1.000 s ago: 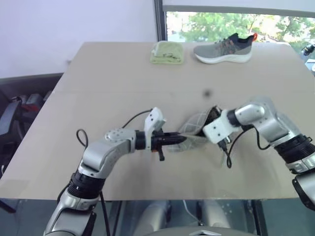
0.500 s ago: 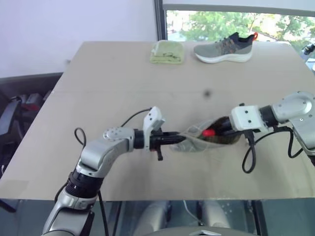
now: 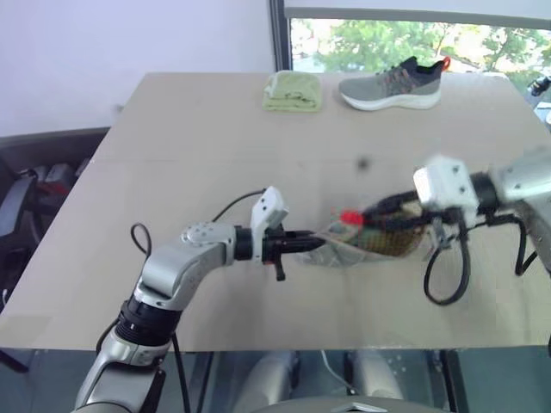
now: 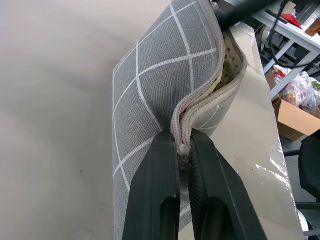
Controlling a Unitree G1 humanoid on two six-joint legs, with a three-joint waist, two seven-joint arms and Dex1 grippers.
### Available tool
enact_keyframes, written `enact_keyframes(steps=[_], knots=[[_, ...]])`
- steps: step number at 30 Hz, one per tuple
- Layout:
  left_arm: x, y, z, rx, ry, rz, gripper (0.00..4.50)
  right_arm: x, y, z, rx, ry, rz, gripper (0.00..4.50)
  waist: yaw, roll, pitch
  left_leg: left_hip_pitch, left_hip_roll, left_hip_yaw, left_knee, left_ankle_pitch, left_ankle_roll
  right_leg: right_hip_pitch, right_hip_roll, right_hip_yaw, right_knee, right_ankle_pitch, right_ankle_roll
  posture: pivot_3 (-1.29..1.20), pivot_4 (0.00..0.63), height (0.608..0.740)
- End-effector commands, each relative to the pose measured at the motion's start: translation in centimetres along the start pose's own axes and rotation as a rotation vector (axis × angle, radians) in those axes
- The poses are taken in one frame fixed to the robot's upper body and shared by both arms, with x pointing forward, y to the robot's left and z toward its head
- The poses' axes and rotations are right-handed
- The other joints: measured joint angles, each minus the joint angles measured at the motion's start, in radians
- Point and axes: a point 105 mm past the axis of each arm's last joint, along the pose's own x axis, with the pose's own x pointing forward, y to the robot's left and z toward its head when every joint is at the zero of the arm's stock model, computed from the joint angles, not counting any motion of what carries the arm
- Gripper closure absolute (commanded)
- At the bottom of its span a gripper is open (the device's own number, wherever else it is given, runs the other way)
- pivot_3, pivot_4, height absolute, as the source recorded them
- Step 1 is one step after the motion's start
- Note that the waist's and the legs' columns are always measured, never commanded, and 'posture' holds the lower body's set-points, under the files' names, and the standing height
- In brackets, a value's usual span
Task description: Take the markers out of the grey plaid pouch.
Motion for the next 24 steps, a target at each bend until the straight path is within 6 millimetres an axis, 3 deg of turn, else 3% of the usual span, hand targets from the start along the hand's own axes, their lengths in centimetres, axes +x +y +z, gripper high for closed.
enact_keyframes(steps=[1, 4, 7, 13, 14, 17, 20, 24], knots=[[-0.3, 0.1, 0.4, 0.022, -0.008, 0.018, 4.50, -3.4, -3.0, -2.0, 0.009, 0.137, -0.179, 4.31, 0.005, 0.000, 0.000, 0.000, 0.000, 0.000, 0.000, 0.000, 0.000, 0.000, 0.000, 0.000, -0.001, 0.000, 0.000, 0.00, 0.150, 0.740], [-0.3, 0.1, 0.4, 0.021, -0.011, 0.021, 4.50, -6.4, -4.9, -6.7, 0.079, 0.347, -0.318, 4.31, 0.013, 0.000, 0.000, 0.000, 0.000, 0.001, 0.000, 0.000, 0.000, 0.000, 0.000, 0.000, -0.001, 0.000, 0.000, 0.00, 0.150, 0.740], [-0.3, 0.2, 0.3, 0.021, -0.010, 0.022, 4.50, -8.3, -4.8, -11.8, 0.111, 0.576, -0.378, 4.31, 0.015, 0.001, 0.001, 0.000, 0.000, 0.002, -0.001, 0.000, 0.000, -0.002, 0.000, 0.001, 0.000, 0.000, 0.000, 0.00, 0.150, 0.740], [-0.1, 0.4, 0.5, 0.024, -0.018, 0.024, 4.50, -6.4, -3.7, -16.1, 0.210, 0.545, -0.397, 4.31, -0.007, 0.001, 0.001, -0.001, 0.001, 0.005, -0.001, 0.000, 0.000, -0.004, 0.000, 0.005, 0.002, 0.000, 0.000, 0.00, 0.150, 0.740], [-0.1, 0.4, 0.5, 0.025, -0.018, 0.024, 4.50, -6.1, -3.4, -16.5, 0.210, 0.548, -0.386, 3.31, -0.008, 0.001, 0.001, -0.002, 0.000, 0.005, -0.001, 0.000, 0.000, -0.004, 0.000, 0.005, 0.002, 0.000, 0.000, 0.00, 0.150, 0.740], [-0.1, 0.4, 0.5, 0.026, -0.017, 0.023, 4.50, -5.5, -2.5, -16.5, 0.205, 0.534, -0.327, 2.00, -0.007, 0.002, 0.001, -0.002, 0.000, 0.005, -0.001, 0.000, 0.000, -0.004, 0.000, 0.005, 0.002, 0.000, 0.000, 0.00, 0.150, 0.740], [-0.1, 0.5, 0.5, 0.026, -0.016, 0.023, 4.50, -5.6, -3.5, -15.3, 0.168, 0.506, -0.358, 0.63, -0.007, 0.002, 0.001, -0.002, 0.000, 0.005, -0.001, 0.000, 0.000, -0.004, 0.000, 0.004, 0.001, 0.000, 0.000, 0.00, 0.150, 0.740], [-0.2, 0.4, 0.4, 0.025, -0.011, 0.021, 4.50, -5.5, -5.3, -11.2, 0.107, 0.397, -0.411, 0.63, -0.009, 0.002, 0.001, -0.002, 0.000, 0.005, -0.001, 0.000, 0.000, -0.004, 0.000, 0.005, 0.002, 0.000, 0.000, 0.00, 0.150, 0.740]])
